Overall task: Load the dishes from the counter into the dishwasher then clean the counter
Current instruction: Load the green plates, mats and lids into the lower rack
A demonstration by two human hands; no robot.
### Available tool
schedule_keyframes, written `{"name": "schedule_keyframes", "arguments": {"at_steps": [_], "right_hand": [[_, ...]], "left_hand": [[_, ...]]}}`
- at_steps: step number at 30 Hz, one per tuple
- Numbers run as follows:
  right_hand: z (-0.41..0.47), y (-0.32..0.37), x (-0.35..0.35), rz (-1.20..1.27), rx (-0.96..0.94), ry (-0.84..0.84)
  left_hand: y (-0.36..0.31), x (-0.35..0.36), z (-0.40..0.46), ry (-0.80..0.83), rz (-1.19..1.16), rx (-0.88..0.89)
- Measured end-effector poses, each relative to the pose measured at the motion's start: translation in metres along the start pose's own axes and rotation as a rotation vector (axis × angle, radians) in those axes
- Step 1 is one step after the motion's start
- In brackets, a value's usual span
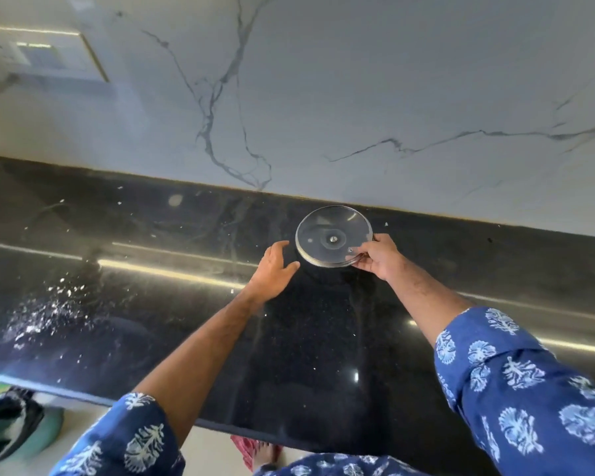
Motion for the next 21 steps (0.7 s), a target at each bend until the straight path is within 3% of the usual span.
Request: {"name": "schedule_keyframes", "arguments": {"at_steps": [6, 14, 21], "right_hand": [[-0.061, -0.041, -0.027, 0.078, -0.055, -0.022], [-0.174, -0.137, -0.106, 0.229, -0.159, -0.051], [-0.278, -0.245, -0.182, 0.391, -0.140, -0.196]], "left_hand": [[0.003, -0.003, 0.021, 0.009, -0.320, -0.058], [-0.071, 0.065, 0.000, 0.503, -0.696, 0.032], [-0.170, 0.164, -0.075, 0.889, -0.558, 0.263]]}}
Point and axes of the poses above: each hand's wrist, its own z-axis towards the middle knuckle, its own x-axis out of the palm, y = z × x, the point moved 1 cm from there along z, towards the middle knuckle, and after that the axes turned 12 degrees about x, right-handed, at the moved point
